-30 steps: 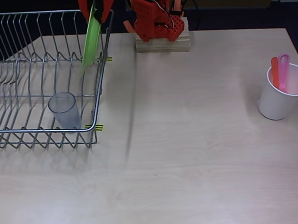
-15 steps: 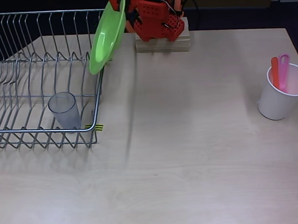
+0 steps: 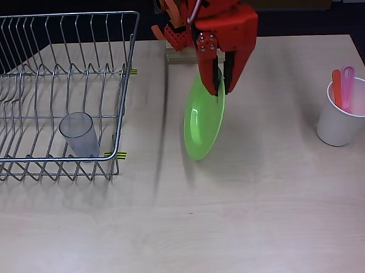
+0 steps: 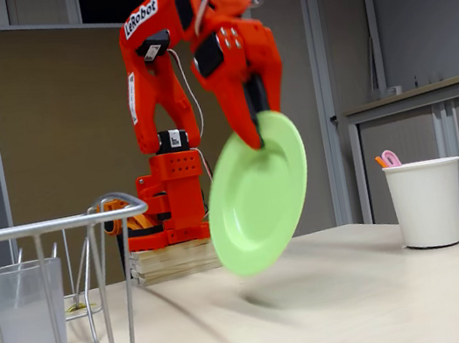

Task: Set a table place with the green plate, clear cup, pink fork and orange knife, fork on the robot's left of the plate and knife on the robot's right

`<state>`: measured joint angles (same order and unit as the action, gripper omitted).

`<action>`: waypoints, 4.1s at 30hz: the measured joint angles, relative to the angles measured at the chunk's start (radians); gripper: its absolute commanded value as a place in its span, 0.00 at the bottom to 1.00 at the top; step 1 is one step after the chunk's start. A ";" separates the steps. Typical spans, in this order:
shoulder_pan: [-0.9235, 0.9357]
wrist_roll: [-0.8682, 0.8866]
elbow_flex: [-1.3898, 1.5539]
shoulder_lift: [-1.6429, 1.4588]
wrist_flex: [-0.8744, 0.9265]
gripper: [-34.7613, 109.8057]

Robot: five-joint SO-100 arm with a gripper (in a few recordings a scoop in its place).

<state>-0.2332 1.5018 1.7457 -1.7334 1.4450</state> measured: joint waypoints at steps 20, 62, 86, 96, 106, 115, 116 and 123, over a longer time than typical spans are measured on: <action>-0.244 0.313 -0.224 0.555 -0.219 0.34; -0.078 -0.120 -0.425 0.276 0.109 0.30; 0.727 -1.293 -0.176 0.092 0.044 0.57; 0.821 -1.431 -0.232 0.330 -0.077 0.57; 0.822 -1.477 -0.344 0.522 -0.094 0.58; 0.822 -1.474 -0.362 0.557 -0.084 0.56; 0.822 -1.474 -0.360 0.557 -0.081 0.54; 0.819 -1.474 -0.350 0.557 -0.103 0.47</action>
<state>0.5860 0.0276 1.3959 -1.1766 1.3422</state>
